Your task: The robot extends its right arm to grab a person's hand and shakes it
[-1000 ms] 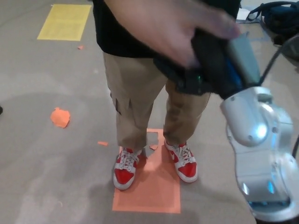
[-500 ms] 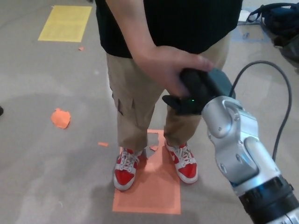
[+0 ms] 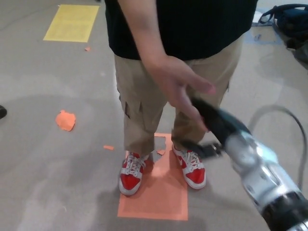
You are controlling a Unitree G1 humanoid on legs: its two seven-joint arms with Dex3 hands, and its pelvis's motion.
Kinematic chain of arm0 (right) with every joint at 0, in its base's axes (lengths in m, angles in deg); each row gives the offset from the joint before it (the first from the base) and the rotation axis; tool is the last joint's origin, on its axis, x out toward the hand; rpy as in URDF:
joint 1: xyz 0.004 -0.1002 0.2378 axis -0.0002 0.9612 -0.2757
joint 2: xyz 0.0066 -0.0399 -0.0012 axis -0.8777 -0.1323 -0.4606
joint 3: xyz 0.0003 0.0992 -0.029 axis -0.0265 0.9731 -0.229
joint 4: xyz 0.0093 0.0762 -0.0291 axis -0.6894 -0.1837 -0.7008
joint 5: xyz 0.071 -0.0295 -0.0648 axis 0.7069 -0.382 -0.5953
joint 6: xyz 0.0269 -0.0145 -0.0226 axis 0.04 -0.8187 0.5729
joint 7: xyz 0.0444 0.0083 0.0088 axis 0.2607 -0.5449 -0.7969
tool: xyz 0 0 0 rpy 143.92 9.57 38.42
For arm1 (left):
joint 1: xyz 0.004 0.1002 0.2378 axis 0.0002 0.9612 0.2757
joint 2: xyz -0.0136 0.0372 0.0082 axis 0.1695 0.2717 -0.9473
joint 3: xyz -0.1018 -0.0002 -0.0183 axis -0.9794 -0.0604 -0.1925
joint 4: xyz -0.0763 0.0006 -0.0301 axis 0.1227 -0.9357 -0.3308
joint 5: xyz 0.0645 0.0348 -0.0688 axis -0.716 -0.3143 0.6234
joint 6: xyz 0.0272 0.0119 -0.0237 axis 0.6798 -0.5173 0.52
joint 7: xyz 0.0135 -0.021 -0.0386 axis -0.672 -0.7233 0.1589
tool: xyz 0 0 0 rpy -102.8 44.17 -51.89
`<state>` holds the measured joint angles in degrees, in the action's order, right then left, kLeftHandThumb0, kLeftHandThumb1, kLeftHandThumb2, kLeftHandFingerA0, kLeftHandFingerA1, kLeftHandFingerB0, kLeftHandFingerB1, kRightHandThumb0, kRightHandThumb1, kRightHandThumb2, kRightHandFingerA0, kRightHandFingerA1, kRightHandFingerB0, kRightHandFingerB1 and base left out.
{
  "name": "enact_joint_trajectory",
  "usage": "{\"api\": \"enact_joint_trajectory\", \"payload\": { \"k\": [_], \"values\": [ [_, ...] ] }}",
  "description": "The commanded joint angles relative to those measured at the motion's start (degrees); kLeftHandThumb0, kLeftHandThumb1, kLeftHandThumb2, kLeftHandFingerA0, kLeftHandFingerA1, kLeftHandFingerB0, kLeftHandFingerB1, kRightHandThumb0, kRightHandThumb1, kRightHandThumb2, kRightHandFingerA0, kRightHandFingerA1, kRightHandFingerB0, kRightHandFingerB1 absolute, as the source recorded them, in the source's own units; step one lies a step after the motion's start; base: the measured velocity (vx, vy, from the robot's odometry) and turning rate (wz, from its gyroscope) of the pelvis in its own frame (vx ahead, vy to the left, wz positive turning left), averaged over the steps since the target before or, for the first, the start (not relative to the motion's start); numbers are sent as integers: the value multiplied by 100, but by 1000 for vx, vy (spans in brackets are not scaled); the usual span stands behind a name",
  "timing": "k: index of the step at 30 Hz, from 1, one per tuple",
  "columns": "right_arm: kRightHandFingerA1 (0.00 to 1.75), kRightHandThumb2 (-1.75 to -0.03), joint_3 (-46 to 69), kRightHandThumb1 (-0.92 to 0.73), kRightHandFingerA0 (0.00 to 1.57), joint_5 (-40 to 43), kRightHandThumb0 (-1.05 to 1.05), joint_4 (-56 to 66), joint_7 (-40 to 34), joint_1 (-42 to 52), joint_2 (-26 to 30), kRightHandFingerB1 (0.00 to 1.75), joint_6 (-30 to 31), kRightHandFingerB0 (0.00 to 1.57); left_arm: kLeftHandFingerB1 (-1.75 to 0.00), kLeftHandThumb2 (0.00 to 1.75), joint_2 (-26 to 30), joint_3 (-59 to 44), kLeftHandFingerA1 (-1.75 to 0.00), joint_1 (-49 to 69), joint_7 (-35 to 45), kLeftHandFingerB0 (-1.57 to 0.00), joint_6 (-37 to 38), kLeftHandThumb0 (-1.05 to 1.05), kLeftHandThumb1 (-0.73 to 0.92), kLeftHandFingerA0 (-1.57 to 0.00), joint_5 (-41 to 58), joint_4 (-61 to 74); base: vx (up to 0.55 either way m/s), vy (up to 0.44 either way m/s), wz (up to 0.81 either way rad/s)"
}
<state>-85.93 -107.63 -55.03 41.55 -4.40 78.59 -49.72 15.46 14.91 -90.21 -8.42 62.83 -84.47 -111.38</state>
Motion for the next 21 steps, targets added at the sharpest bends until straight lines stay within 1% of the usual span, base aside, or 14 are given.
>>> {"api": "enact_joint_trajectory", "payload": {
  "k": [1, 2, 5, 7, 8, 11, 12, 13, 14, 15, 16, 17, 18, 21],
  "values": [
    [2, -64, 125, -76, 0, 430, -79, -659, 161, 247, 490, 0, -382, 0, -50, 106, 136, -21, -50, 16, -14, -8, 44, -24, 59, -8, -26, -20, 0, 0, 0],
    [10, -100, 129, -66, 0, 456, -91, -824, 141, 252, 551, 5, -435, 0, -50, 106, 140, -25, -51, 14, -19, -9, 48, -24, 58, -9, -25, -19, 0, 0, 0],
    [7, -92, 210, -63, 0, 583, -86, -1369, 63, 350, 755, 0, -596, 0, -50, 106, 130, -10, -51, 7, -19, -9, 47, -24, 58, -9, -45, -33, 0, 0, 0],
    [6, -100, 295, -71, 0, 672, -94, -1846, 8, 430, 916, 0, -724, 0, -50, 106, 94, -29, -51, -18, -30, -9, 17, -24, 58, -9, -24, -41, 0, 0, 0],
    [9, -101, 309, -72, 0, 686, -93, -2079, -45, 484, 988, 0, -860, 0, -31, 62, 84, -55, -33, -20, -44, -20, 13, -41, 73, -26, 1, -46, 0, 0, 0],
    [9, -108, 319, -77, 0, 707, -92, -2618, -100, 480, 1076, 4, -874, 0, -31, 63, 77, -31, -33, -55, -92, -21, -11, -43, 74, -26, -37, -34, 0, 0, 0],
    [12, -110, 339, -79, 0, 733, -92, -2924, -61, 519, 1154, 5, -893, 0, -50, 106, 56, -47, -51, -102, -127, -9, -19, -24, 58, -9, -24, -34, 0, 0, 0],
    [12, -110, 342, -79, 0, 738, -92, -3020, -81, 538, 1177, 5, -933, 0, -50, 106, 47, -69, -51, -107, -122, -9, 2, -24, 58, -9, -2, -38, 0, 0, 0],
    [21, -67, 449, -90, 0, 846, -77, -3156, -18, 612, 1214, 0, -949, 0, -50, 105, 25, -84, -51, -108, -168, -10, 45, -24, 58, -10, 12, -29, 0, 0, 0],
    [19, -107, 545, -78, 2, 939, -83, -3290, 32, 711, 1258, 9, -966, 0, -51, 106, -8, -111, -51, -108, -217, -11, 94, -24, 57, -10, 34, -23, 0, 0, 0],
    [24, -69, 530, -92, 2, 909, -75, -3374, 19, 794, 1294, 1, -957, 0, -50, 106, -25, -99, -51, -105, -261, -11, 140, -24, 58, -10, 16, -18, 0, 0, 0],
    [24, -69, 484, -92, 2, 849, -75, -3442, -11, 856, 1323, 1, -945, 0, -50, 106, -34, -74, -51, -102, -299, -11, 181, -24, 58, -10, -17, -12, 0, 0, 0],
    [12, -112, 535, -84, 0, 898, -87, -3568, 42, 995, 1328, 7, -730, 0, -33, 64, -57, -139, -33, -84, -335, -26, 299, -45, 78, -29, 41, -10, 0, 0, 0],
    [13, -117, 419, -86, 0, 814, -80, -3751, 468, 1280, 1417, 20, -650, 6, -33, 64, -89, -254, -34, 1, -443, -28, 571, -49, 81, -35, 130, 30, 0, 0, 0]
  ]
}}
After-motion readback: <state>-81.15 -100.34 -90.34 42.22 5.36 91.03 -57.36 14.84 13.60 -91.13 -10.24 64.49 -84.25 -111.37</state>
